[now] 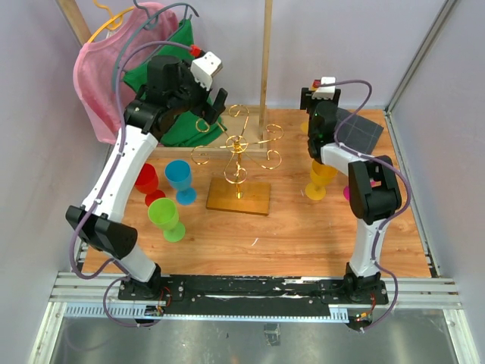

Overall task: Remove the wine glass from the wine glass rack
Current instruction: Place the wine glass at the center of the board.

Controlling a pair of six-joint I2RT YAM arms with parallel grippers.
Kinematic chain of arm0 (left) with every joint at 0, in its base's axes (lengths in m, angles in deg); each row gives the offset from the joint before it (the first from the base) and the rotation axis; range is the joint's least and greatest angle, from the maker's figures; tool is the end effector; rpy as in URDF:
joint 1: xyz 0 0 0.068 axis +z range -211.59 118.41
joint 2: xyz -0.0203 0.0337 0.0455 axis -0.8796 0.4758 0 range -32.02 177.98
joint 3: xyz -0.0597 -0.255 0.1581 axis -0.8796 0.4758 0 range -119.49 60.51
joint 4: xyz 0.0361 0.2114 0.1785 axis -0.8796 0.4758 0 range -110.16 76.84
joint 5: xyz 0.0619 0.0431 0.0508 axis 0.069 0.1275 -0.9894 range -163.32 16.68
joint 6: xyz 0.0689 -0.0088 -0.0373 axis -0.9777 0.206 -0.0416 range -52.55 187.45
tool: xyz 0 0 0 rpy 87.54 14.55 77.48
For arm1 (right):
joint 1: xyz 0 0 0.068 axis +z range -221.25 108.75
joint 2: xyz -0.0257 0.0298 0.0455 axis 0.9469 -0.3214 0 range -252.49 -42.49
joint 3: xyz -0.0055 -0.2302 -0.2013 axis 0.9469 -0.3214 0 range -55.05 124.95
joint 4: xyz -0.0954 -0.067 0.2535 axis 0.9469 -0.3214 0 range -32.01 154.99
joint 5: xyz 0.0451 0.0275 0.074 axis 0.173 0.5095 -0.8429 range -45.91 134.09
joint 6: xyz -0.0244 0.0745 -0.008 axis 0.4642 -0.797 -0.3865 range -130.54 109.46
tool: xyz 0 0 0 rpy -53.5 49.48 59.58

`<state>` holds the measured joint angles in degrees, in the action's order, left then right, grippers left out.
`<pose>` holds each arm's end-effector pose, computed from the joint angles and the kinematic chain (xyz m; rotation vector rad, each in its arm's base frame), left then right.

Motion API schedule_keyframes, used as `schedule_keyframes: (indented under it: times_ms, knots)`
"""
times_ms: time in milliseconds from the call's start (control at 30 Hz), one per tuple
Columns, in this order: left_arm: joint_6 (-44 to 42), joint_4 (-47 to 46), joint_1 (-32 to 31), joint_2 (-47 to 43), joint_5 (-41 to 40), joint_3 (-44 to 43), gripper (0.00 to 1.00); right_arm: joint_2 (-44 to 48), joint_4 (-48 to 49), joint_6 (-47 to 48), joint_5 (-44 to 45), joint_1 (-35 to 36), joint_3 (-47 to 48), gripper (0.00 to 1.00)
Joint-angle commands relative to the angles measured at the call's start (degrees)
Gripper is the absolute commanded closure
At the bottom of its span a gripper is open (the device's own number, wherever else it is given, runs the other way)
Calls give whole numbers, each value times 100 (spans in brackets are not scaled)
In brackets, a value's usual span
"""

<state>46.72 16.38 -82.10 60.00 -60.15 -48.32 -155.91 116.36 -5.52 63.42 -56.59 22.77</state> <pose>0.3666 -0.1537 0.4978 0.8159 1.7287 -0.2175 0.5090 0.1101 0.3198 0.0651 1.3101 -0.0751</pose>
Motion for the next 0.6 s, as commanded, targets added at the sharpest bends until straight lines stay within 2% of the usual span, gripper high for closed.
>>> schedule_keyframes:
  times_ms: [0,567]
  knots:
    - [-93,-66,-51,186,54,-32,1,-278,1138,191,297,155,-180,51]
    - [-139,38,-51,315,72,-121,1,-677,1641,796,576,694,-160,52]
